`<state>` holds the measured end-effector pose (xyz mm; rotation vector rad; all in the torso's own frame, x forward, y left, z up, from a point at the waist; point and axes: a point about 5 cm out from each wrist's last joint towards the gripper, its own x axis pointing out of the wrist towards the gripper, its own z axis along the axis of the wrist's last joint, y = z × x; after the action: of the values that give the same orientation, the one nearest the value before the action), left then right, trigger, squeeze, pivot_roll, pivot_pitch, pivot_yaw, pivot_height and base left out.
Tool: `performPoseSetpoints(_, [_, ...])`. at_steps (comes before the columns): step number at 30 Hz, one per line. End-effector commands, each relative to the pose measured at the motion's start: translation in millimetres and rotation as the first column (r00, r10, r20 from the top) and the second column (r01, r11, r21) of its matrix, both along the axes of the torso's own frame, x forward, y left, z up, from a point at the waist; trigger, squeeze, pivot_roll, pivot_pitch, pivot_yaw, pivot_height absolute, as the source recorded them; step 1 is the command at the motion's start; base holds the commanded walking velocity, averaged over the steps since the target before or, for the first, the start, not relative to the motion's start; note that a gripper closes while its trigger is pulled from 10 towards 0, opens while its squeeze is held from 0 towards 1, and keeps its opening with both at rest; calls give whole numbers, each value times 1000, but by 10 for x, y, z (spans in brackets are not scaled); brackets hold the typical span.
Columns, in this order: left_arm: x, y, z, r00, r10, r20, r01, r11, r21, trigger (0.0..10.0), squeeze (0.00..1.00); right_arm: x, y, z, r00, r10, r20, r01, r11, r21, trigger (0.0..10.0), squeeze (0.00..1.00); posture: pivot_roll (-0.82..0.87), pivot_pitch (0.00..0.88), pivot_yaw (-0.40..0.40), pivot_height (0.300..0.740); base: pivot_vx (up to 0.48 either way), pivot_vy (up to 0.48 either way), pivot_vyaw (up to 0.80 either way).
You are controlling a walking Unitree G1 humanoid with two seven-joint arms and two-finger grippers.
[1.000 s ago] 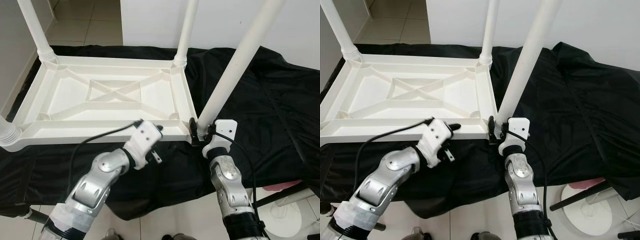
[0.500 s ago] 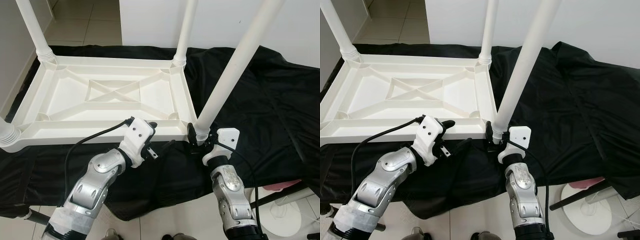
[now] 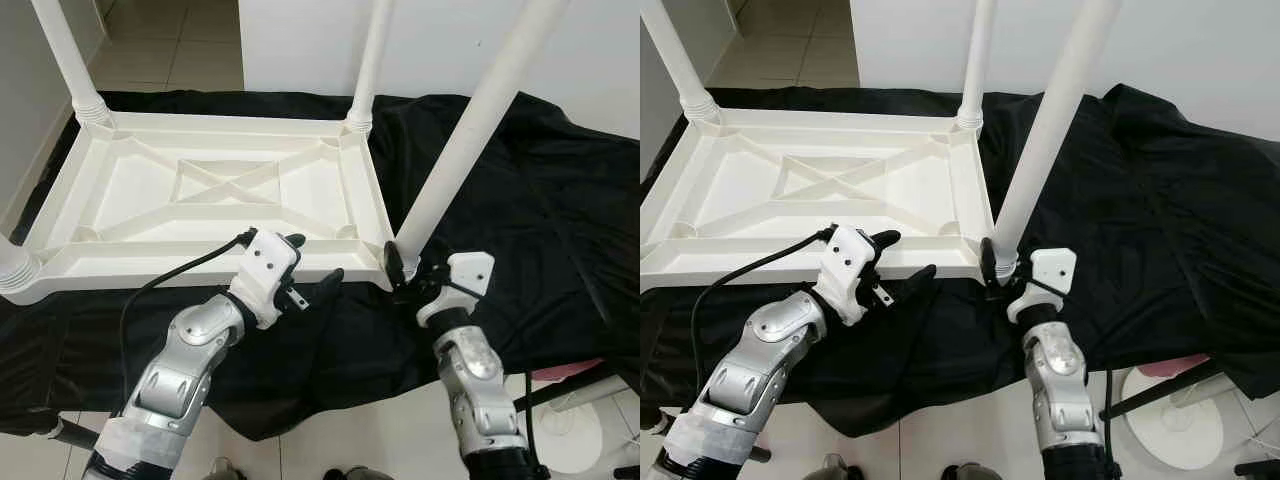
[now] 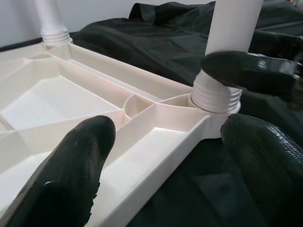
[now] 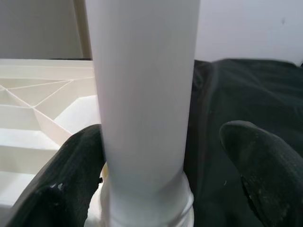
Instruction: Building children table
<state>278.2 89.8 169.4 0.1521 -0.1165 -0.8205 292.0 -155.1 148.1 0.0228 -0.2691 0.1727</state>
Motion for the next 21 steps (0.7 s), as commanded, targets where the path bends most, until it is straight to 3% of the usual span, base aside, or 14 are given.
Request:
performPoseSetpoints(1, [-40,-43,-19,999,-36,-27,37,999,8,10000,0,17,-22,-73,999,18,-41,-18,1000,-21,10000,0,-1,84,-65,740,0,0,0])
performPoseSetpoints(5, [-141,-109,-86,988,-149,-52,152,987,59,10000,0,130,-75,-55,985,159,-67,-162,986,-36,10000,0,5,80,-63,740,0,0,0])
performPoseSetpoints(13, [-177,-177,-61,982,-185,-47,188,980,65,10000,0,255,-111,-13,959,269,-86,-278,955,-103,10000,0,2,91,-59,740,0,0,0])
performPoseSetpoints(21, [-200,-248,-68,976,-209,-58,212,975,61,10000,0,385,-73,-56,933,339,-121,-351,931,-96,10000,0,2,84,-62,740,0,0,0])
